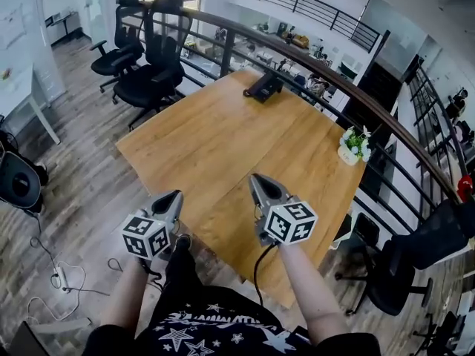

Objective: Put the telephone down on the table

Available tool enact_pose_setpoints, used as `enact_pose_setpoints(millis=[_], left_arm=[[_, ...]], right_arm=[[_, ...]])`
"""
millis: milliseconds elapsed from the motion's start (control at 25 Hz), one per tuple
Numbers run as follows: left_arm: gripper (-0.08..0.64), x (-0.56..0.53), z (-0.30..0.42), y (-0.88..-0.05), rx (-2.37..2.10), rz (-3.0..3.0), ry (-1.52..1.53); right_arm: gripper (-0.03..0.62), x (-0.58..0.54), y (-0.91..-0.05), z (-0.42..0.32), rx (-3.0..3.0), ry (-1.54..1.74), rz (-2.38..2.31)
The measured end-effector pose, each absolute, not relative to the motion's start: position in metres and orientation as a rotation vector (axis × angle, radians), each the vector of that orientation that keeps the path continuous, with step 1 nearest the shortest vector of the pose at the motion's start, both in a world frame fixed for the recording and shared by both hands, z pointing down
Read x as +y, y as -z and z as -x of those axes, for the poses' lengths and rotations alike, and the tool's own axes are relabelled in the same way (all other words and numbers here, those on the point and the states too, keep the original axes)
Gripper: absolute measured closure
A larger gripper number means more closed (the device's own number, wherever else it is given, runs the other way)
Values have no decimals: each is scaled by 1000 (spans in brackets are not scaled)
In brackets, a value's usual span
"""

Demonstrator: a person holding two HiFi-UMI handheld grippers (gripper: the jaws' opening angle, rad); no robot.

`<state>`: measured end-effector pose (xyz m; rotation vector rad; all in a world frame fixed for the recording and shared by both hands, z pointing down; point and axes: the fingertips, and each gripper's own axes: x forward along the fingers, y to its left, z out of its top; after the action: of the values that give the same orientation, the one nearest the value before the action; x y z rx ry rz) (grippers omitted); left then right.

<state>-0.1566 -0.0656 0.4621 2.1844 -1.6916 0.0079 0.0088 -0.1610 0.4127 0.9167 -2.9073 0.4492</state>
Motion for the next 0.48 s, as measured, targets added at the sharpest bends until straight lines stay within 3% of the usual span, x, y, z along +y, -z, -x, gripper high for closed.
enact_pose_setpoints(millis=[480], left_arm=[[557,-2,138,-474,-1714,-2095,69]], right_arm=[[594,-97,-433,-27,-2898,-216,-849]])
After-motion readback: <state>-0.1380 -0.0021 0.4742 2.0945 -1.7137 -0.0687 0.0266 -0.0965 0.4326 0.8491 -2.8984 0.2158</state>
